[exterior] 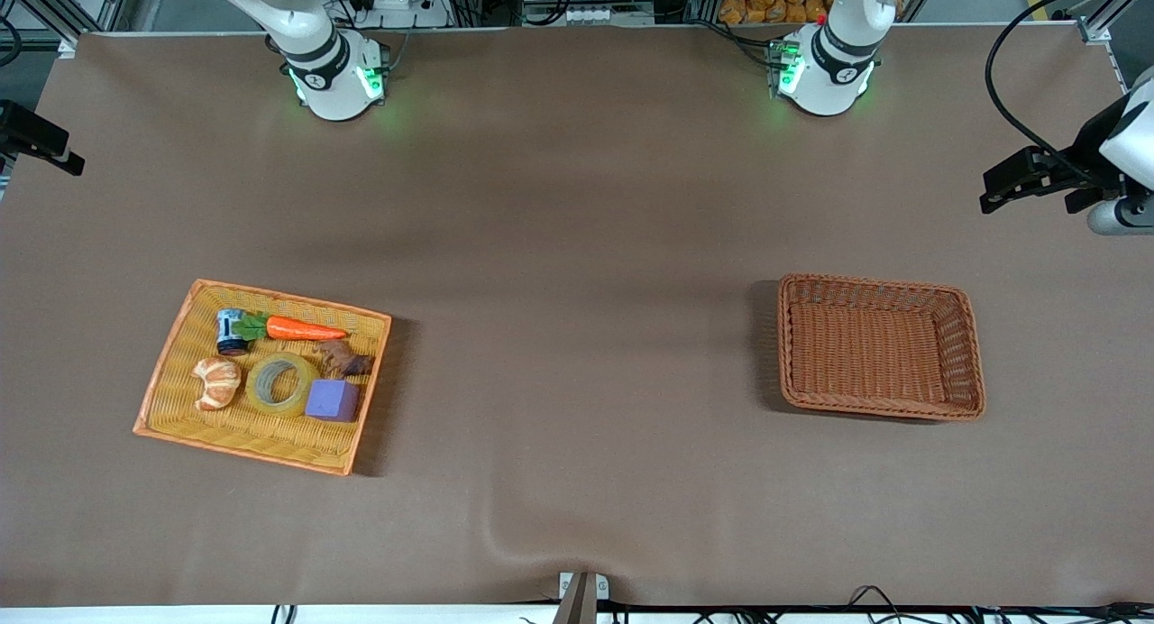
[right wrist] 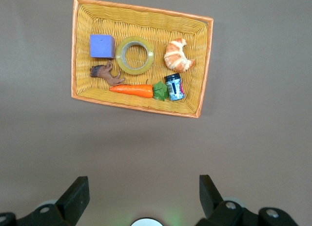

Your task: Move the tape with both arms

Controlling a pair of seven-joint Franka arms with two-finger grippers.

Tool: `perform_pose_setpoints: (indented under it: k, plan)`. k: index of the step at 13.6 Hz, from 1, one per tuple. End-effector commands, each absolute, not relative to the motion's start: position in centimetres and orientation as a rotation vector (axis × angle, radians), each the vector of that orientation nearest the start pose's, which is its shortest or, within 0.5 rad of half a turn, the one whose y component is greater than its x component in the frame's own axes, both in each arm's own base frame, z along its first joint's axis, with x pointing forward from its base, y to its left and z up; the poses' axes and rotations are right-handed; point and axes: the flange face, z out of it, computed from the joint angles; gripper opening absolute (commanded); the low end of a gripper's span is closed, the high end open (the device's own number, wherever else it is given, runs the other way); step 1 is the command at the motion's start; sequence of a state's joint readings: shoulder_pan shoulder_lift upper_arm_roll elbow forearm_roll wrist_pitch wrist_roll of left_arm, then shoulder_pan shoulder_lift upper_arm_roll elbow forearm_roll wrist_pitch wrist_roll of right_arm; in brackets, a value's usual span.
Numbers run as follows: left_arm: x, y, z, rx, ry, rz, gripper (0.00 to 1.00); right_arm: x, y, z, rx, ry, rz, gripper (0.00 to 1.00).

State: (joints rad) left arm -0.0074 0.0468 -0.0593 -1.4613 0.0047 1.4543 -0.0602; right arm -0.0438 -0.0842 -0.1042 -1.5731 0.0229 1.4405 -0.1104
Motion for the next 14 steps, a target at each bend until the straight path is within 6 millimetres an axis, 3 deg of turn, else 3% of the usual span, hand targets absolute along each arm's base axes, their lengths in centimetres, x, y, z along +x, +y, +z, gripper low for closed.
perform_pose_setpoints:
  k: [1, 5, 7, 10, 14]
  plan:
    - [55.7, -3.2, 64.5, -3.120, 0.016, 0.094, 1.00, 51.0, -7.6, 65.7, -3.116, 0.076, 0.064, 1.00]
    - [55.7, -3.0, 64.5, -3.118, 0.011, 0.096, 1.00, 51.1, -7.6, 65.6, -3.105, 0.077, 0.047, 1.00]
    - [55.7, -3.2, 64.4, -3.117, 0.013, 0.096, 1.00, 52.0, -6.7, 63.9, -3.103, 0.038, 0.061, 1.00]
    - [55.7, -3.1, 64.4, -3.117, 0.022, 0.096, 1.00, 53.8, -3.5, 57.8, -3.108, -0.055, 0.028, 1.00]
    - [55.8, -2.9, 64.1, -3.120, 0.023, 0.104, 1.00, 59.3, 1.1, 46.2, -3.120, -0.212, 0.082, 1.00]
